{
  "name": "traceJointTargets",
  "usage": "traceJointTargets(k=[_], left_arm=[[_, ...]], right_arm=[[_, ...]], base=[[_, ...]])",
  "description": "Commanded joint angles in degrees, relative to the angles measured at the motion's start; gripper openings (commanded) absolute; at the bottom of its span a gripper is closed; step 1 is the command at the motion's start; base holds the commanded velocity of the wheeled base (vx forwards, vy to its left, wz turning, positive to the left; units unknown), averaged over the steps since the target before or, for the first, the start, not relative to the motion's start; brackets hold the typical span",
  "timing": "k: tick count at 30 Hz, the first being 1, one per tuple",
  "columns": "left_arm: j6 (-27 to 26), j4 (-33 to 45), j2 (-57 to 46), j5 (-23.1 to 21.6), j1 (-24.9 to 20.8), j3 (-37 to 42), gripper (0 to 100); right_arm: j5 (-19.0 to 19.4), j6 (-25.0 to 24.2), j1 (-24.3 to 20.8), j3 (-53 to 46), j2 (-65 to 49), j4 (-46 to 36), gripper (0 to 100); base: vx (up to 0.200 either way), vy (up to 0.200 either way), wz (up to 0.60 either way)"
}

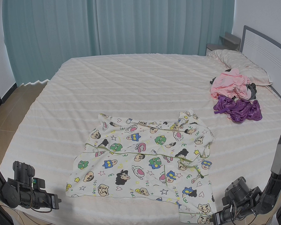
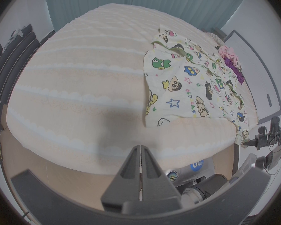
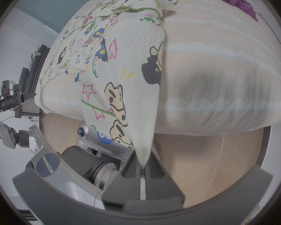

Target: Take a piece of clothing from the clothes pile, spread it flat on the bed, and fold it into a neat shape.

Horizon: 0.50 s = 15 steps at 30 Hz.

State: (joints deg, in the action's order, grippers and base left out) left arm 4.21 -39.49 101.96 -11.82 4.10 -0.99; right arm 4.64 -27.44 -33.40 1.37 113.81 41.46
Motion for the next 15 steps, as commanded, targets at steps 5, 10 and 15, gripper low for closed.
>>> traceJointTargets(k=[5, 10, 15], left_arm=[[2.12, -0.07, -1.77, -1.36, 0.3, -1.74, 0], [3.79, -0.15, -0.98, -3.56, 0.03, -3.06, 100], [6.52, -0.15, 2.28, -7.6, -0.23, -5.25, 100]], right_arm=[[0.01, -0.07, -0.08, -0.93, -0.17, 0.02, 0], [0.01, -0.07, 0.0, -1.01, -0.08, 0.02, 0], [0.01, 0.02, -0.08, -1.01, 0.01, 0.02, 0]], base=[[0.0, 0.0, 0.0], [0.0, 0.0, 0.0], [0.0, 0.0, 0.0]])
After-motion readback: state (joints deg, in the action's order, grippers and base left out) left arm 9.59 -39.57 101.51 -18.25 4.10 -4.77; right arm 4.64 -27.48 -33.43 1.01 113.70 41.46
